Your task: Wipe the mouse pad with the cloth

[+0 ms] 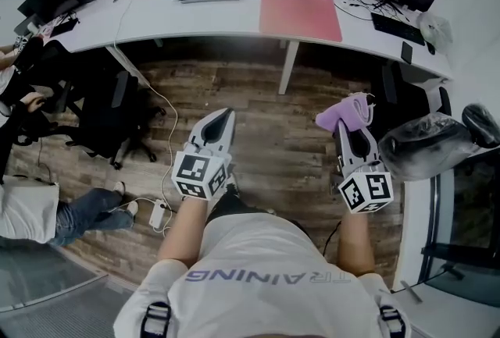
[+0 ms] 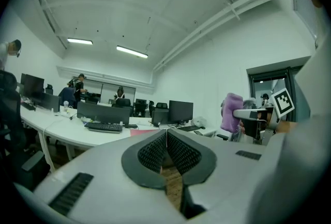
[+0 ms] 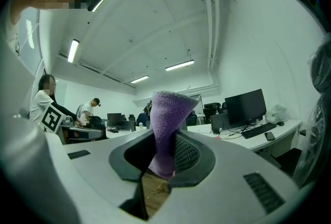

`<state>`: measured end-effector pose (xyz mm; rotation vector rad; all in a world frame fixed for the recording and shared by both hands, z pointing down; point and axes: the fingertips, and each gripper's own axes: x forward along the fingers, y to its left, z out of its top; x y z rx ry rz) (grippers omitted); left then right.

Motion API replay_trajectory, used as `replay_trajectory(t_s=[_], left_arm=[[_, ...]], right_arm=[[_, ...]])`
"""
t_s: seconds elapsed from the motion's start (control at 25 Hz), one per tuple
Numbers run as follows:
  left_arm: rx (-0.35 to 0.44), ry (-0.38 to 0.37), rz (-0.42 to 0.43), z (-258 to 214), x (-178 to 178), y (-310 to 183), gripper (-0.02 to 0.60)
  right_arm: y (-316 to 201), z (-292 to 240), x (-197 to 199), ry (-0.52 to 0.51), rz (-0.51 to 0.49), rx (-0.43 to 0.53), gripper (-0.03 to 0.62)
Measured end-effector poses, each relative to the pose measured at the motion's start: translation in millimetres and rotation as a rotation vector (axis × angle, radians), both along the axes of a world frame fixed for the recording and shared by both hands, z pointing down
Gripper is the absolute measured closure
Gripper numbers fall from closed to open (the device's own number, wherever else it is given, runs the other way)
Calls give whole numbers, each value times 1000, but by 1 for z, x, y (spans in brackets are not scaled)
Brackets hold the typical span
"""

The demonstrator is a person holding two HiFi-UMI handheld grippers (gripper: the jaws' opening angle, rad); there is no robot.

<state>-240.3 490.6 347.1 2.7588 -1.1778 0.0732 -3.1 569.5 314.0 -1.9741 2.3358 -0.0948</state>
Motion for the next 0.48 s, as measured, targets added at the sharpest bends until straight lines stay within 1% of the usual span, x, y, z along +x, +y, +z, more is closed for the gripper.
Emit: replay_trajectory(t_s=[0.24,0.48], left_arm=[[-9,5,5,0,-11,-33,551],[-24,21,20,6,-28,-86,551]], right_arm=[[-32,2,-9,-20,-1,-15,499],[-82,3,-29,-6,2,-29,499]])
